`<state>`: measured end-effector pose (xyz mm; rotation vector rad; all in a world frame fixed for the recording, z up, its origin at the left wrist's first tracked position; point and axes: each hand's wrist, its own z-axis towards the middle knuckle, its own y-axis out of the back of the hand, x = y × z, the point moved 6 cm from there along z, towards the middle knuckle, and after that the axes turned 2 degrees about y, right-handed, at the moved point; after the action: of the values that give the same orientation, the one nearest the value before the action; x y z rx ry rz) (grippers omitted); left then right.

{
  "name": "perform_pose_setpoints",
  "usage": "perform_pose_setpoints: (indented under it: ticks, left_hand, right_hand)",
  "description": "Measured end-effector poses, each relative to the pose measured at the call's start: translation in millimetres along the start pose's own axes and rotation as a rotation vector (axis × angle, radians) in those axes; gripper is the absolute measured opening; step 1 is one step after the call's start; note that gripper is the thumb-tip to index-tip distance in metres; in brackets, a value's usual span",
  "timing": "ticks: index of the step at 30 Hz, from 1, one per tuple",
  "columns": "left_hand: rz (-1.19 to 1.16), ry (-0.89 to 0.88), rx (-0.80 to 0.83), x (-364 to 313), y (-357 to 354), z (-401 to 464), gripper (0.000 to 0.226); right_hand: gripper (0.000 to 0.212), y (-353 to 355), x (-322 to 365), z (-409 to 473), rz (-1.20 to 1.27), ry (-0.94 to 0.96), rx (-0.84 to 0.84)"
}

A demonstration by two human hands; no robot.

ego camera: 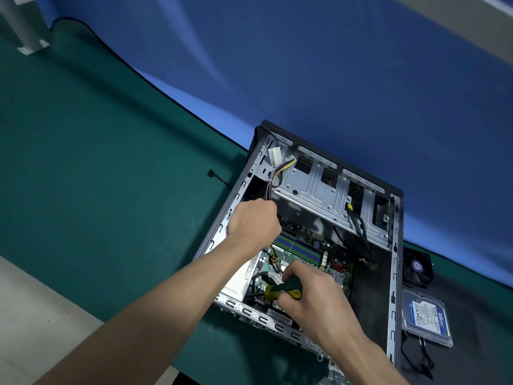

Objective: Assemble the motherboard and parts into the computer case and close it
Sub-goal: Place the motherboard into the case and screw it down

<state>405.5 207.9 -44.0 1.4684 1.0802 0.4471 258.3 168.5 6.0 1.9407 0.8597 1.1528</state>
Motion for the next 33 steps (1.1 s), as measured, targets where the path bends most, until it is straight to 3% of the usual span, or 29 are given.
perform_pose_setpoints:
  ticks: [28,33]
  left_hand:
    - [0.014,-0.013,-0.024,0,-3,1,0.021]
    - [0.008,-0.011,-0.025,1,-2,1,0.021]
  right_hand:
    - [0.013,-1,4,0,-0.006,-0.023,0.034]
    - [0.028,-3,18,4,-0.205,-0.031,0.071]
